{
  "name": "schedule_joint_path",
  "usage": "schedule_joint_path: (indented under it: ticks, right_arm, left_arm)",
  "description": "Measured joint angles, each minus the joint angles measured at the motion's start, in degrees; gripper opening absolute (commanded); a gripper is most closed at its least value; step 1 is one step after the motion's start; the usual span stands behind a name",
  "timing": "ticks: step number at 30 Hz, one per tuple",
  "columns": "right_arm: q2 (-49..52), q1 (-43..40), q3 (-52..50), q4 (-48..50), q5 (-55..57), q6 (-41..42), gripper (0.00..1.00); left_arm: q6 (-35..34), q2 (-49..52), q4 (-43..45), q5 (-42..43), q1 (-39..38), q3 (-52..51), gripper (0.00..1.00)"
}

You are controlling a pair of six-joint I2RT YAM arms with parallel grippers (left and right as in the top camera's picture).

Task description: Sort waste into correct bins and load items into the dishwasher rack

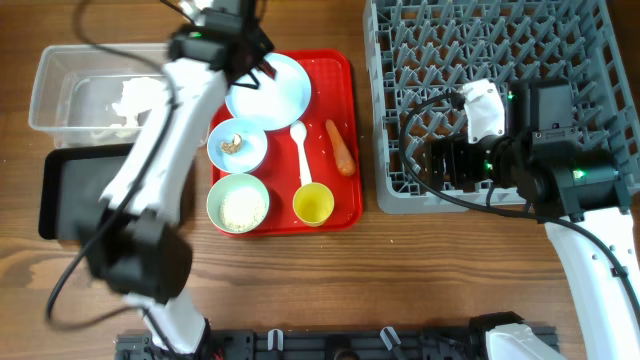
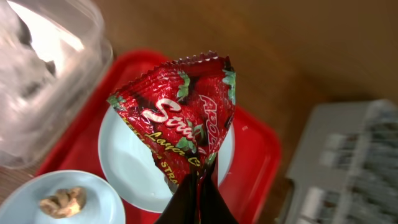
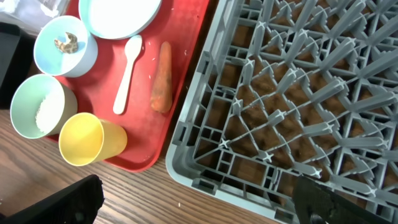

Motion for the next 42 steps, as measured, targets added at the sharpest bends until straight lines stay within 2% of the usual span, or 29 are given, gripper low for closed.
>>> schedule_joint_path:
  ticks: [3,5,6,8,9,10,11,12,17,22,24,28,31,35,39,42]
  right_arm:
    - [0.0,0.0,0.0,0.0,0.0,0.0,1.00]
    - [0.0,0.0,0.0,0.0,0.0,0.0,1.00]
    - [0.0,0.0,0.0,0.0,0.0,0.0,1.00]
    - [0.0,0.0,0.0,0.0,0.0,0.1,1.00]
    - [0.0,0.0,0.0,0.0,0.0,0.1,0.99]
    - [0.0,0.0,0.0,0.0,0.0,0.1,1.00]
    - [0.0,0.0,0.0,0.0,0.0,0.1,1.00]
    - [0.0,0.0,0.0,0.0,0.0,0.1,1.00]
    - [0.0,0.0,0.0,0.0,0.0,0.1,1.00]
    - [0.0,0.0,0.0,0.0,0.0,0.1,1.00]
    - [0.0,0.0,0.0,0.0,0.0,0.1,1.00]
    - [0.0,0.0,0.0,0.0,0.0,0.1,1.00]
    - [0.0,0.0,0.0,0.0,0.0,0.1,1.00]
    - [0.0,0.0,0.0,0.0,0.0,0.1,1.00]
    - [0.0,0.0,0.0,0.0,0.0,0.1,1.00]
    - [0.0,0.0,0.0,0.0,0.0,0.1,1.00]
  left_arm:
    - [1.2,-4.4,-3.9,-3.0,4.3,1.0,0.04]
    - [1.4,-3.2,-5.0,-4.1,8.8,0.8,0.04]
    - [1.3,-2.1,-5.0,-4.5,11.3,0.5,0.07]
    - [1.1,0.3,-4.6,-4.8,15.6,0.0,0.27]
    - [1.2,1.8,-4.1,-5.0,17.4,-0.2,0.49]
    - [0.7,3.6,-3.5,-5.1,19.3,-0.2,0.88]
    - [0.9,6.4,-3.0,-5.3,21.4,-0.5,0.97]
    - [0.9,7.5,-3.0,-5.0,21.9,-0.7,1.00]
    - [4.9,10.2,-3.4,-1.2,22.6,-1.1,1.00]
    - [15.5,5.4,-7.8,5.5,21.7,-1.0,1.00]
    - [19.4,-0.5,-11.7,8.9,19.4,-0.8,1.00]
    - [22.4,-8.4,-21.3,11.8,12.5,0.8,0.99]
    - [24.3,-9.3,-25.2,12.8,6.3,0.3,0.90]
    - [26.8,-7.7,-19.9,13.0,0.3,-7.3,0.80]
    - [27.5,-5.1,-11.3,13.2,-0.5,-16.4,0.66]
    - [27.8,-3.0,-7.6,13.2,-0.5,-19.9,0.61]
